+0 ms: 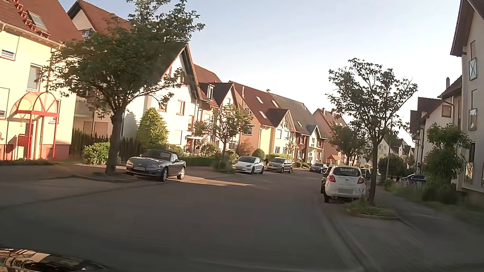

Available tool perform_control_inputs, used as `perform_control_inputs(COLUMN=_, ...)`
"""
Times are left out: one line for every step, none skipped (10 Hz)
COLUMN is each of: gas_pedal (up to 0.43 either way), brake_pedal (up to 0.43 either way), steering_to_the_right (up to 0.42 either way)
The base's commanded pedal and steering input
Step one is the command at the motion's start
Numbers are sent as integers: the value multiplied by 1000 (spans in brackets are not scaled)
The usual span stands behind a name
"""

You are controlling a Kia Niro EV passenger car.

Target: Follow the waypoints while adhering to traffic rules and regulations

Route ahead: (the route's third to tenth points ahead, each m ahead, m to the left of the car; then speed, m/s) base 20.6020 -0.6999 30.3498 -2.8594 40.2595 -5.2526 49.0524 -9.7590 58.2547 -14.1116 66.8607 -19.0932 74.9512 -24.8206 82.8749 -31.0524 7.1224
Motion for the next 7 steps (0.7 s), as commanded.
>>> perform_control_inputs(gas_pedal=0, brake_pedal=0, steering_to_the_right=41)
perform_control_inputs(gas_pedal=0, brake_pedal=0, steering_to_the_right=42)
perform_control_inputs(gas_pedal=0, brake_pedal=0, steering_to_the_right=41)
perform_control_inputs(gas_pedal=0, brake_pedal=0, steering_to_the_right=42)
perform_control_inputs(gas_pedal=0, brake_pedal=0, steering_to_the_right=42)
perform_control_inputs(gas_pedal=0, brake_pedal=0, steering_to_the_right=41)
perform_control_inputs(gas_pedal=0, brake_pedal=0, steering_to_the_right=42)
